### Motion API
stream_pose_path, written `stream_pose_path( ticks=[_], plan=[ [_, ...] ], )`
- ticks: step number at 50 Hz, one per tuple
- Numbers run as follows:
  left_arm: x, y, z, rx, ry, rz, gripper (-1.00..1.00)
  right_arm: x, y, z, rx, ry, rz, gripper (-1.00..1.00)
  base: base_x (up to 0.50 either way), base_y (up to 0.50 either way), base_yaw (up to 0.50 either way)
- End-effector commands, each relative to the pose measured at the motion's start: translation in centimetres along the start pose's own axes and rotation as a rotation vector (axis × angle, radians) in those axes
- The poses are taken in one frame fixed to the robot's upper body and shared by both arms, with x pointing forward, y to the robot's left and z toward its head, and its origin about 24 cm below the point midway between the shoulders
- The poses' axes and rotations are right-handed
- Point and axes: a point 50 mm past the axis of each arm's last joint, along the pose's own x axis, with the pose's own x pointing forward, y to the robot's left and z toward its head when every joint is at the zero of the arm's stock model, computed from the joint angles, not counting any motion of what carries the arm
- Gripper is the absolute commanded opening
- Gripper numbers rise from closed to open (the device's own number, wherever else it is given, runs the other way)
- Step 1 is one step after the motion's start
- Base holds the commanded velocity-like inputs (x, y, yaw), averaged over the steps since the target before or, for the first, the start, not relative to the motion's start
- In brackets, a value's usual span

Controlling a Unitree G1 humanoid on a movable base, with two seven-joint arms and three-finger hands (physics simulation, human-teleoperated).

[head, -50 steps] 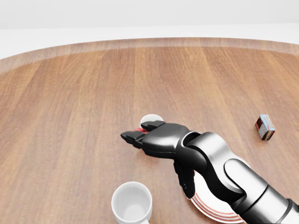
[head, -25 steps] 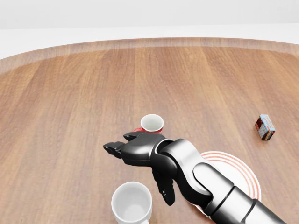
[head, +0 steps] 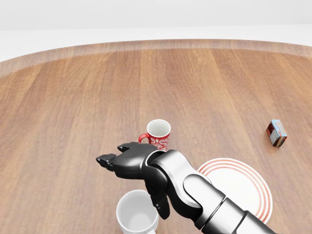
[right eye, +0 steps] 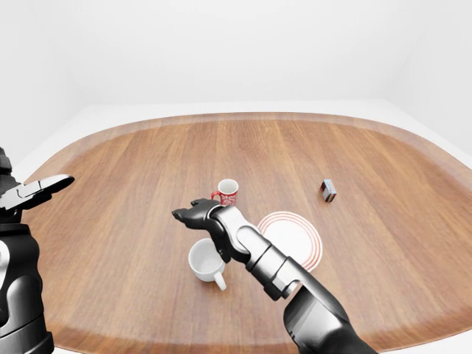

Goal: Put the white mug on the plate.

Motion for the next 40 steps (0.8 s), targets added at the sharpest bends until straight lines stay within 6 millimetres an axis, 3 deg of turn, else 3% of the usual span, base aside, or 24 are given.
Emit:
stream_pose_path(
  ticks=[1,19,40],
  plan=[
    [0.0,0.0,-0.3,0.004,0.01,-0.001,1.0,0.2,0.4,0.5,-0.011,-0.015,0.014,1.0,0.0,0.0,0.0],
    [0.0,0.0,0.0,0.0,0.001,0.0,1.0,0.8,1.6,0.7,0.02,-0.001,0.041,1.0,0.0,0.0,0.0],
    [0.0,0.0,-0.4,0.003,0.015,0.001,1.0,2.2,4.0,-0.9,0.16,0.153,0.08,1.0,0.0,0.0,0.0]
  ],
)
